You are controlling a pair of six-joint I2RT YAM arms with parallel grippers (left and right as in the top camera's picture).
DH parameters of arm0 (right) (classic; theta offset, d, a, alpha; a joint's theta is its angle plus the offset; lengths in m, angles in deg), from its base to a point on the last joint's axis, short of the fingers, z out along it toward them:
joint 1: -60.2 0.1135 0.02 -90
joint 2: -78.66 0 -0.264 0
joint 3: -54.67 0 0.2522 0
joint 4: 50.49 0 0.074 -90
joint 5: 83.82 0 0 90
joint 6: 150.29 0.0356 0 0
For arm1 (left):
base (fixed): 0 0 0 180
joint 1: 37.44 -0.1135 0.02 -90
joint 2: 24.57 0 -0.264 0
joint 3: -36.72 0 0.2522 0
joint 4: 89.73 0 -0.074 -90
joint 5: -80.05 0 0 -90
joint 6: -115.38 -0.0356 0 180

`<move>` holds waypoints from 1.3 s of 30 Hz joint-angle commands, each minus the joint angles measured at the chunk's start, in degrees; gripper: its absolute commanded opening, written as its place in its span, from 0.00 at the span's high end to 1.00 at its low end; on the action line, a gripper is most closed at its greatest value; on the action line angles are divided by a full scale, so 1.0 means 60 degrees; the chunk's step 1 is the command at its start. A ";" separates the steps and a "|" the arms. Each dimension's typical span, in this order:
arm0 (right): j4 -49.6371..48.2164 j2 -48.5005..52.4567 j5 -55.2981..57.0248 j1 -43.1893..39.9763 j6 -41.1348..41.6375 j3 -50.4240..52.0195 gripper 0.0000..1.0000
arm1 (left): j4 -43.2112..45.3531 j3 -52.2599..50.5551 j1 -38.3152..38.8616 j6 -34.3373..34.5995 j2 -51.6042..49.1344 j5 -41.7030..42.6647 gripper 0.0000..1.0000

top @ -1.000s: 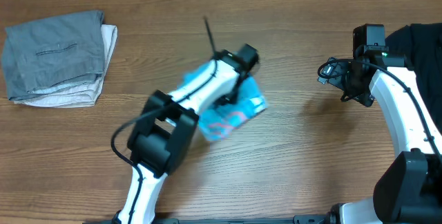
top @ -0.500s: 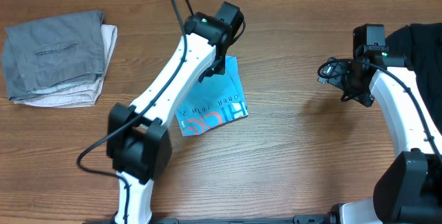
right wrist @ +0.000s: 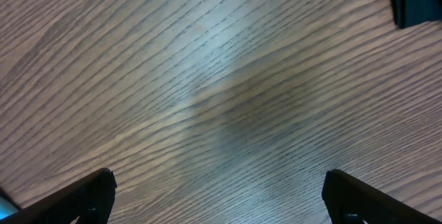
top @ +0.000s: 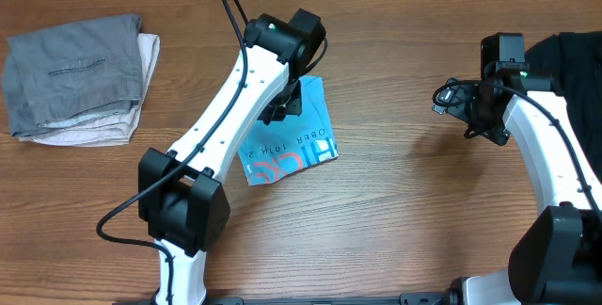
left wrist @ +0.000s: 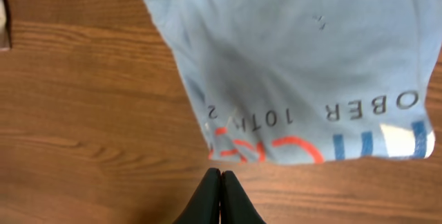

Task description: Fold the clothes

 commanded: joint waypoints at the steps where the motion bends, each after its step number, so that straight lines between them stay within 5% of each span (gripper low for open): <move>1: -0.0051 -0.0091 0.0127 0.0015 -0.0018 -0.0058 0.00 | -0.0175 -0.0211 0.0000 0.0189 0.1213 -0.0127 0.95; 12: -0.0051 -0.0091 0.0124 0.0015 -0.0018 -0.0058 0.00 | 0.0790 -0.3384 -0.0178 0.0521 0.4269 -0.0240 0.91; 14: -0.0051 -0.0091 0.0127 0.0015 -0.0018 -0.0058 0.00 | 0.1282 -0.4211 -0.0364 0.0936 0.4787 0.0022 0.82; 18: -0.0051 -0.0091 0.0124 0.0015 -0.0018 -0.0058 0.00 | 0.2743 -0.5883 -0.0652 0.1053 0.5235 0.1348 0.36; 23: -0.0051 -0.0091 0.0124 0.0015 -0.0018 -0.0058 0.00 | 0.5056 -0.7369 -0.0656 0.1217 0.4958 0.1738 0.16; 39: -0.0051 -0.0091 0.0127 0.0015 -0.0018 -0.0058 0.00 | 0.8098 -0.7508 -0.2204 0.1326 0.2506 0.2004 0.12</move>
